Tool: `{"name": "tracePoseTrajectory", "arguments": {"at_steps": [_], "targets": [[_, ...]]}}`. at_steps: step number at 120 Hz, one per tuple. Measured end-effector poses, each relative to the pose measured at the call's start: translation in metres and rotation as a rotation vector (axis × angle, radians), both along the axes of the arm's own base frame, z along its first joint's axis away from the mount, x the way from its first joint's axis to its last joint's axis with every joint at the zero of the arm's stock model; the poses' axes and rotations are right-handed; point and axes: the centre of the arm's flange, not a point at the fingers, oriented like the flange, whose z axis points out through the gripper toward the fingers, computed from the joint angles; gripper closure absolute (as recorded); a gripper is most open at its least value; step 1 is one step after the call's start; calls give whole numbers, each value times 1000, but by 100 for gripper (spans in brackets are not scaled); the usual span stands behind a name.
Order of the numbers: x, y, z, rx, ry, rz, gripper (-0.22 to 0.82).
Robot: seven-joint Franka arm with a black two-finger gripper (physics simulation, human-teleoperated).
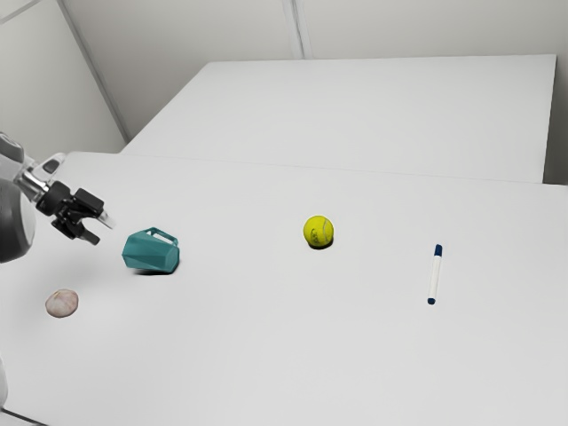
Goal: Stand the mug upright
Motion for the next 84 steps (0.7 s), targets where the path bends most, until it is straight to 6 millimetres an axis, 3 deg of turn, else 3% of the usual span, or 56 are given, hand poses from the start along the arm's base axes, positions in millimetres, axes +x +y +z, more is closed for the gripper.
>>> {"name": "tracePoseTrajectory", "arguments": {"at_steps": [13,45,84], "targets": [[11,2,-6,-6,-35,-14,0],[37,1,-43,-50,-84,-40,0],[39,-4,-69,-109,-118,-32,0]]}}
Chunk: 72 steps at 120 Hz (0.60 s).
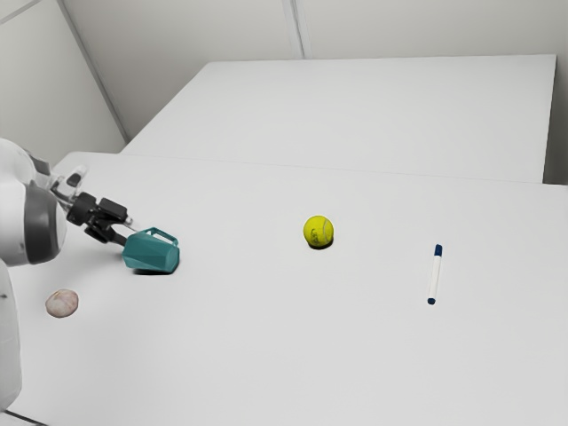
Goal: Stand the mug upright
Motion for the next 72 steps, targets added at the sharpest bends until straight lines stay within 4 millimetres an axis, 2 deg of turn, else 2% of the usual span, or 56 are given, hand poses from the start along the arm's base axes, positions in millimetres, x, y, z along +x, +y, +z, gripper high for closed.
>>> {"name": "tracePoseTrajectory", "arguments": {"at_steps": [29,72], "targets": [[-4,-7,-9,-57,-16,9,0],[-15,-16,-10,-107,-16,12,0]]}}
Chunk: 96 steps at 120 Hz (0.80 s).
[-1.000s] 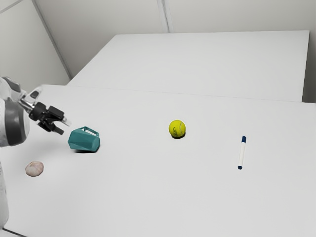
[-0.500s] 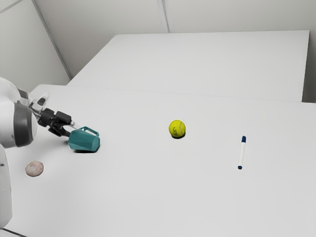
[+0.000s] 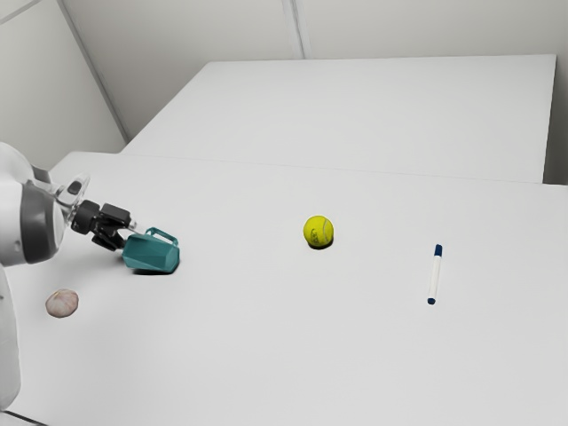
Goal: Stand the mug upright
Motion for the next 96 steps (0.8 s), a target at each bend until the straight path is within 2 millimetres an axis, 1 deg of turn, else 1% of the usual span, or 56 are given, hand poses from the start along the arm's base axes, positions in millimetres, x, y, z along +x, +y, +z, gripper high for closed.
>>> {"name": "tracePoseTrajectory", "arguments": {"at_steps": [13,25,49,71,96], "targets": [[-4,-1,-3,-10,5,4,0],[-6,-3,-1,-17,3,5,1],[-5,-10,-2,-29,1,-2,13],[-5,-13,-3,-34,1,-4,24],[-4,-14,-4,-36,1,-5,35]]}}
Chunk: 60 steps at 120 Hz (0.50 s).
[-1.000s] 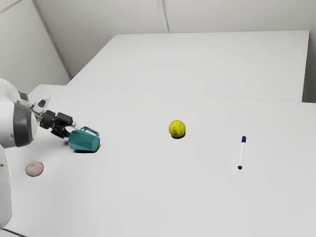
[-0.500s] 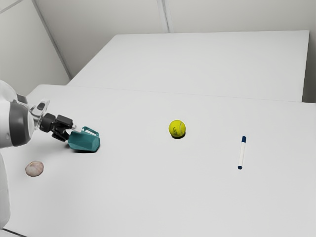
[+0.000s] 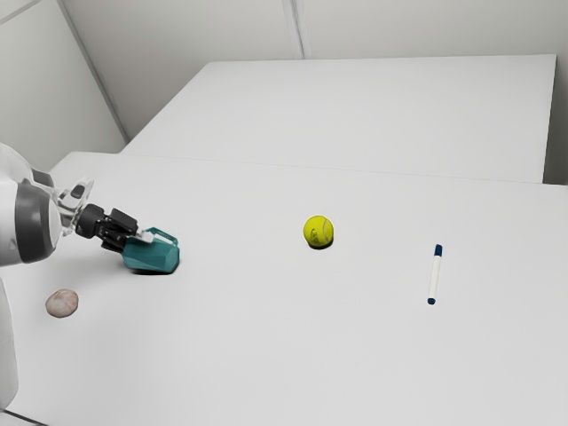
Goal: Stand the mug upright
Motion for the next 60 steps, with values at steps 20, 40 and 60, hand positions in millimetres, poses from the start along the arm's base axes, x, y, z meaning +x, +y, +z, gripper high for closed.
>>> {"name": "tracePoseTrajectory", "arguments": {"at_steps": [20,40,60], "targets": [[-1,-1,-2,-5,4,1,43],[-1,-2,-2,-8,1,2,51],[-2,-2,1,-11,-5,3,57]]}}
